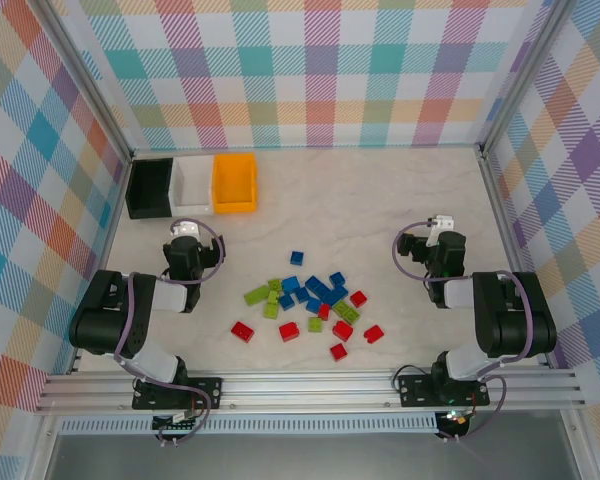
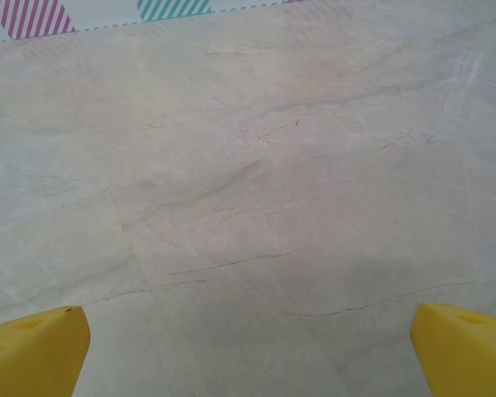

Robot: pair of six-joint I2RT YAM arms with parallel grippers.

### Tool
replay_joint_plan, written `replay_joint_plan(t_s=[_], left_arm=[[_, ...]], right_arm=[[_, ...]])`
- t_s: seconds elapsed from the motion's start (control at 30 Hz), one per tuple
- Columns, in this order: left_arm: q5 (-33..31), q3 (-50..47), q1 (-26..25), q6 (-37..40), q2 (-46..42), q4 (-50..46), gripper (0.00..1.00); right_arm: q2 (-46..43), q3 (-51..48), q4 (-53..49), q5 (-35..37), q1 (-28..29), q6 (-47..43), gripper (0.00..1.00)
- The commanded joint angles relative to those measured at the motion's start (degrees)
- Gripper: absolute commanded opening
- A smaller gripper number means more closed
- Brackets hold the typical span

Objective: Sort the legos into containers by color

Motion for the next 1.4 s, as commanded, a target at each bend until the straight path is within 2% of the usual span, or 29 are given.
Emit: replay_joint_plan(t_s=[0.0, 1.3, 1.33, 1.37], left_arm=[[0.68, 1.29, 0.79, 0.26, -0.48, 0.76, 1.00], [0.55, 1.21, 0.78, 0.20, -0.85, 0.84, 1.00], [-0.12, 2.44, 0.78, -0.06, -2.22, -2.63, 1.00], [-0.86, 4.29, 0.67, -0.24, -4.21, -8.09, 1.00]], right_arm=[[-0.28, 1.11, 1.82, -0.89, 0.27, -1.00, 1.00], [-0.25, 1.33, 1.46, -0.89, 0.34, -1.00, 1.00], [-0.58, 1.12, 2.02, -0.33, 0.30, -0.97, 1.00], [-2.18, 2.00, -1.52, 1.81, 0.27, -0.01, 1.00]])
